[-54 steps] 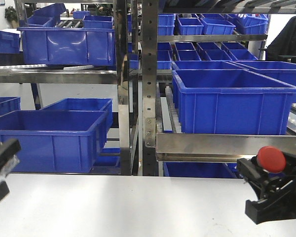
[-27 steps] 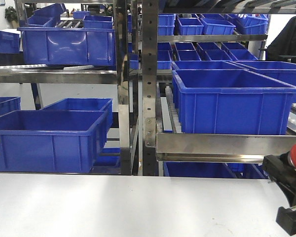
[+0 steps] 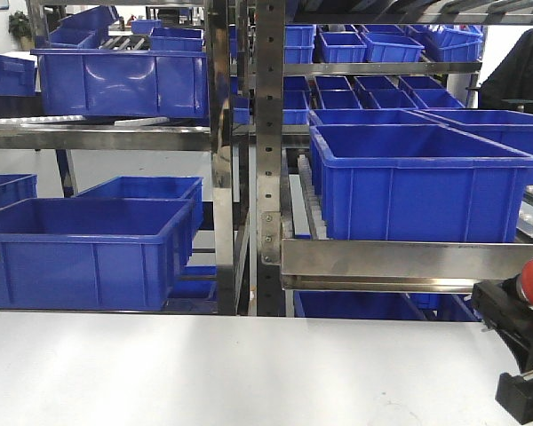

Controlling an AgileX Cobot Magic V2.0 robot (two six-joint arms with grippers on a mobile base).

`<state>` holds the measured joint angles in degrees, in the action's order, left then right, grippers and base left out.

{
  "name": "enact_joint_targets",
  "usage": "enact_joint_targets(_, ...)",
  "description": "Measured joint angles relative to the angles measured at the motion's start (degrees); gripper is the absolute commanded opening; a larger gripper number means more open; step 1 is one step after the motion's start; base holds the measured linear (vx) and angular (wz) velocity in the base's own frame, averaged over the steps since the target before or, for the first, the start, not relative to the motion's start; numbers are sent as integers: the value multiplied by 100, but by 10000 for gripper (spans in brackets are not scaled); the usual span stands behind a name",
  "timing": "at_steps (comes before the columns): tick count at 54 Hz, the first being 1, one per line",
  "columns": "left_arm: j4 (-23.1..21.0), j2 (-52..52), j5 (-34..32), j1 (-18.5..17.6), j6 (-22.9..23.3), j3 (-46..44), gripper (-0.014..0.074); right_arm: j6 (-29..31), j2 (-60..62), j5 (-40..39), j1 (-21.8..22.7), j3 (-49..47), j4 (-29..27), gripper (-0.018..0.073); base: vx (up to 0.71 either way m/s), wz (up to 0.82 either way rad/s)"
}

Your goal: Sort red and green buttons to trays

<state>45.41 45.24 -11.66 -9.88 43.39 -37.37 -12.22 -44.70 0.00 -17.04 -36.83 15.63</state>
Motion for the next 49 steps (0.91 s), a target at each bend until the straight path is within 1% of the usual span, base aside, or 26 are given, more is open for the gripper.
enact_joint_targets(49, 0, 0, 38, 0, 1, 0, -3, 0, 0, 35, 0, 0, -11, -9, -2, 2)
